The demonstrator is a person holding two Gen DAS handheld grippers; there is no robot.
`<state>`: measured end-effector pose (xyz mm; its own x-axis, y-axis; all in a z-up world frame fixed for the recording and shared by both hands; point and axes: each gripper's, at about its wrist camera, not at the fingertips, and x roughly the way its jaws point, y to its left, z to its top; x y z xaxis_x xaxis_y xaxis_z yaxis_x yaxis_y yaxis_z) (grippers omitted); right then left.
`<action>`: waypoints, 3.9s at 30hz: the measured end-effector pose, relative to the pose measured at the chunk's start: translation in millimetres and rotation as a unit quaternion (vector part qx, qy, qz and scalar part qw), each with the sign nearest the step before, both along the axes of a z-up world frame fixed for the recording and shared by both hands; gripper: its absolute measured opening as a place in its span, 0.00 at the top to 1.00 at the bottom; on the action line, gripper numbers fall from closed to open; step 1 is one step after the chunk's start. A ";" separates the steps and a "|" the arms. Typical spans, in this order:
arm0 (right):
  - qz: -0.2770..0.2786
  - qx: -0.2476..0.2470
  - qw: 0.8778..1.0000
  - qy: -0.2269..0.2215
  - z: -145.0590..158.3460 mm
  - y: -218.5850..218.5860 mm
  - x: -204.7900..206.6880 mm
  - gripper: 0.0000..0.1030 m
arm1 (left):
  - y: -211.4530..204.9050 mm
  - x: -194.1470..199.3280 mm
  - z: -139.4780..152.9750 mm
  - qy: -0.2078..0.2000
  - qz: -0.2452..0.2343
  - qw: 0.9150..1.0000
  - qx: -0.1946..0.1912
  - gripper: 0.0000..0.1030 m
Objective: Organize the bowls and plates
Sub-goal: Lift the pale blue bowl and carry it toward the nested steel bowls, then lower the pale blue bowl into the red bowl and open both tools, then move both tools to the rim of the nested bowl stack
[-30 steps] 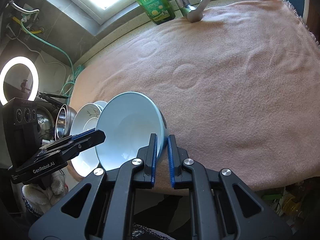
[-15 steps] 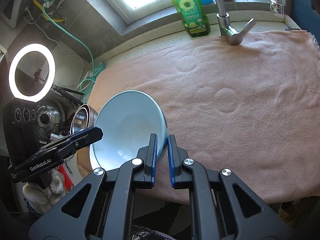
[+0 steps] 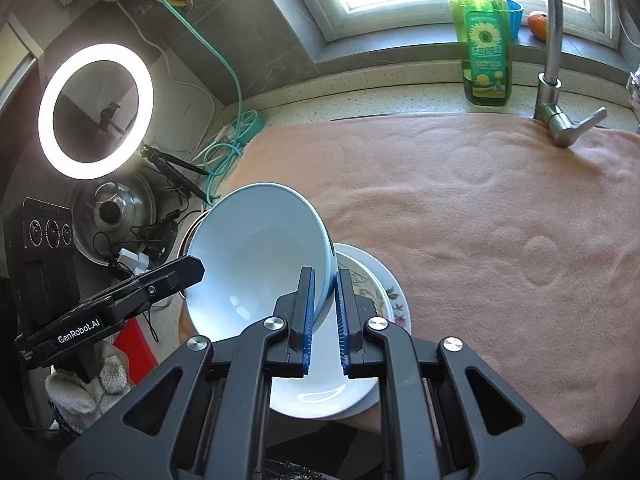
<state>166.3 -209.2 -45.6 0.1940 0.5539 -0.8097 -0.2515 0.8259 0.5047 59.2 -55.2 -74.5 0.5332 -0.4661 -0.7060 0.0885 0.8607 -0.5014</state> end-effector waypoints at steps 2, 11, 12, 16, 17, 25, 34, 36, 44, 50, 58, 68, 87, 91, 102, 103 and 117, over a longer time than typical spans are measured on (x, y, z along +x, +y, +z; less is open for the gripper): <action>0.015 0.001 1.000 -0.007 3.5 17.4 3.5 0.90 | 13.9 -2.6 1.1 -0.002 0.016 1.000 -0.001 0.83; 0.078 0.000 0.997 -0.017 5.5 89.9 13.1 0.90 | 70.8 -16.4 1.3 -0.004 0.081 0.997 -0.001 0.83; 0.085 0.000 0.996 -0.017 5.3 97.1 13.9 0.90 | 77.4 -17.3 0.1 -0.002 0.088 0.996 -0.004 0.83; 0.110 -0.007 0.994 -0.018 1.9 126.3 16.8 0.90 | 102.2 -21.2 -6.6 0.007 0.117 0.993 -0.012 0.83; 0.116 -0.008 0.993 -0.017 0.2 133.1 17.9 0.90 | 107.0 -22.3 -7.6 0.008 0.123 0.992 -0.010 0.83; 0.149 -0.024 0.989 -0.006 -19.8 175.6 25.7 0.90 | 137.3 -25.6 -16.7 0.019 0.156 0.988 0.005 0.83; 0.164 -0.046 0.985 0.009 -44.7 198.5 29.9 0.90 | 154.5 -20.1 -36.5 0.044 0.165 0.985 0.011 0.83; 0.167 -0.051 0.985 0.011 -48.4 200.9 30.0 0.90 | 155.3 -19.9 -39.5 0.048 0.164 0.985 0.012 0.83; 0.175 -0.064 0.982 0.018 -62.0 208.0 30.4 0.90 | 157.8 -14.0 -51.9 0.065 0.162 0.985 0.013 0.83; 0.184 -0.071 0.980 0.019 -67.0 213.1 29.4 0.90 | 160.4 -12.1 -56.1 0.074 0.166 0.983 0.014 0.83; 0.190 -0.073 0.979 0.016 -68.2 214.7 30.4 0.89 | 157.6 -10.4 -58.5 0.076 0.165 0.983 0.029 0.83; 0.194 -0.075 0.978 0.005 -66.5 215.7 28.4 0.89 | 157.8 -8.4 -63.2 0.078 0.165 0.983 0.033 0.83; 0.154 -0.031 0.987 -0.017 -40.5 192.3 38.0 0.16 | 171.2 -22.9 -47.7 0.063 0.189 0.979 0.032 0.39; 0.137 -0.031 0.990 -0.012 -40.7 181.3 43.4 0.16 | 179.8 -26.2 -50.7 0.071 0.207 0.975 0.030 0.31; 0.082 -0.029 0.996 0.025 -58.6 139.0 56.0 0.16 | 197.2 -39.0 -64.1 0.096 0.238 0.966 0.012 0.31; 0.077 -0.026 0.996 0.033 -61.8 136.2 56.5 0.16 | 198.5 -39.9 -65.1 0.097 0.242 0.965 0.010 0.31; 0.101 0.009 0.991 0.086 -81.3 145.1 43.5 0.48 | 190.3 -39.7 -74.3 0.088 0.220 0.971 -0.001 0.54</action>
<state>209.8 -64.1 -126.9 -0.0618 0.5820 -0.8108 -0.3197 0.7580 0.5685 19.5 135.1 -148.9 0.5519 -0.2211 -0.8041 -0.3757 0.7949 -0.4764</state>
